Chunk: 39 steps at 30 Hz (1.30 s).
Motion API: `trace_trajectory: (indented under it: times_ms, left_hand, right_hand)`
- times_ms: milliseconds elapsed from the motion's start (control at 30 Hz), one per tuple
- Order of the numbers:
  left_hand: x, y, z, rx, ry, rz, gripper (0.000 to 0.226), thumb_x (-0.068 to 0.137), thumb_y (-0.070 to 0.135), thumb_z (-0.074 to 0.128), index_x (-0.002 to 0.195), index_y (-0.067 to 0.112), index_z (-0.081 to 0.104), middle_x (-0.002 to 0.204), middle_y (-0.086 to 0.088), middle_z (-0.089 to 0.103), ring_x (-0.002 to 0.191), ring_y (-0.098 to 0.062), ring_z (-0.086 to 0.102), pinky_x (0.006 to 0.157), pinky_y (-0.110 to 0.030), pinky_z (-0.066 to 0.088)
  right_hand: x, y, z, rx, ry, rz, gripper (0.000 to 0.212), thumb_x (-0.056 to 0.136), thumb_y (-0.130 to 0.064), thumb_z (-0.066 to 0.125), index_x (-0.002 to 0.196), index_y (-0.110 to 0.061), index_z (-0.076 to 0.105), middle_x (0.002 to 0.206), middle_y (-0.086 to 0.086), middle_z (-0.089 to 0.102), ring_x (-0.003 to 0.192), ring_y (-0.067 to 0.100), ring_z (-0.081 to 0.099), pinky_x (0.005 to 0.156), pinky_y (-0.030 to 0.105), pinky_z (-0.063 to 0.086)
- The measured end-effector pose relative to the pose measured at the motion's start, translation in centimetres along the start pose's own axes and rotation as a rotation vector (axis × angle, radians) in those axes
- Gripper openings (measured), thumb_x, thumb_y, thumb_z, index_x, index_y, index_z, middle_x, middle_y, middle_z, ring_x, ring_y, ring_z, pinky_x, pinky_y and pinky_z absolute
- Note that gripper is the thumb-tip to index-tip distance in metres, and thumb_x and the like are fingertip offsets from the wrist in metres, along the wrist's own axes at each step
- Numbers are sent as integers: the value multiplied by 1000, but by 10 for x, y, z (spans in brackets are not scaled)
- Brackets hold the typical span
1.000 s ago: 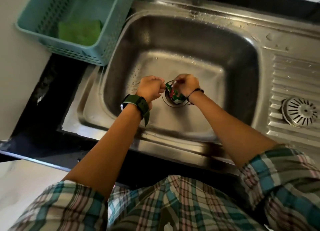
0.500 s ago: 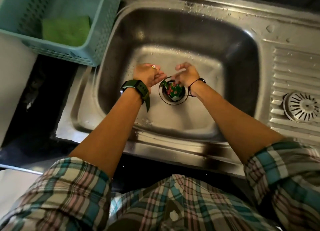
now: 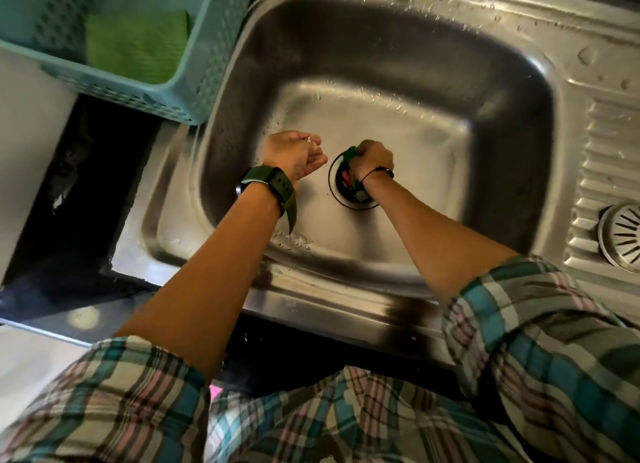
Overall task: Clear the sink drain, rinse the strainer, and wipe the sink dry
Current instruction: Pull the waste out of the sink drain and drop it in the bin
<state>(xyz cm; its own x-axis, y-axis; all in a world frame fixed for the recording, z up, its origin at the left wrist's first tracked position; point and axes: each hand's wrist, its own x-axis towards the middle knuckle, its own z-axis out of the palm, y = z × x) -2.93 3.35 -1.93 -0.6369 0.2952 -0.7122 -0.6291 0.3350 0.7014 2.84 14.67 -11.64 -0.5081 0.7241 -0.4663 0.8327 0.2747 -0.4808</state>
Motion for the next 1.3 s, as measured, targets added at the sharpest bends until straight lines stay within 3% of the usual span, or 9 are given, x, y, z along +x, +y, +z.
trace_trajectory:
  times_ms: [200,367,500,600,733,800,967,1167,1300]
  left_hand:
    - [1,0,24,15,-103,-86,14,90,-1,49,80,6,57,77,-9,58,72,-18,61,74,-29,56]
    - [3,-2,33,-4,-118,9,14,87,-4,51,96,-3,62,75,-9,61,69,-19,62,65,-28,57]
    - [10,-3,20,1,-39,27,19,87,-7,51,102,-2,61,70,-7,59,60,-14,56,57,-19,54]
    - [15,-3,13,68,36,59,20,88,-6,48,82,4,64,65,-4,56,53,-11,51,50,-16,50]
    - [19,-3,12,129,89,19,34,91,-2,35,69,13,56,62,-2,49,51,-11,45,43,-16,41]
    - [19,-3,11,133,108,-18,34,92,2,28,73,13,55,62,-2,45,51,-11,41,43,-17,36]
    - [19,-3,14,171,64,-56,33,94,8,26,74,16,51,60,-1,36,49,-11,31,45,-21,27]
    - [21,-3,17,204,-5,-74,32,98,30,34,75,15,50,62,1,34,54,-10,31,50,-22,29]
    - [20,-4,17,119,-15,-86,25,95,15,45,71,11,52,64,-3,43,54,-12,42,46,-19,38]
  right_hand:
    - [-19,-4,-47,216,137,-247,7,77,-8,69,84,-4,68,89,13,67,83,21,58,79,31,50]
    - [-44,-22,-59,30,40,-483,18,83,-4,57,94,-3,71,95,16,71,93,26,63,84,28,48]
    - [-40,-23,-63,400,-233,-344,36,81,7,55,113,-8,63,99,8,70,84,15,66,73,19,53]
    - [-26,-17,-50,710,-128,-38,21,84,9,50,93,-1,66,77,8,67,53,9,63,50,17,51]
    - [-11,2,-14,-142,-223,-92,23,86,-11,55,105,-7,68,114,12,66,105,27,60,95,34,48]
    - [-16,2,5,-363,-329,-157,28,89,-14,50,111,-2,62,122,16,60,114,32,54,97,35,43]
    - [-22,-1,25,-381,-296,-141,25,87,-12,52,107,1,60,115,20,61,107,34,58,85,38,50]
    - [-24,7,21,-188,-112,-117,21,87,-11,49,98,-3,65,107,17,67,101,32,61,81,33,49]
    - [-23,1,-14,428,-4,58,3,80,-12,67,78,-13,69,90,8,69,80,21,61,67,23,50]
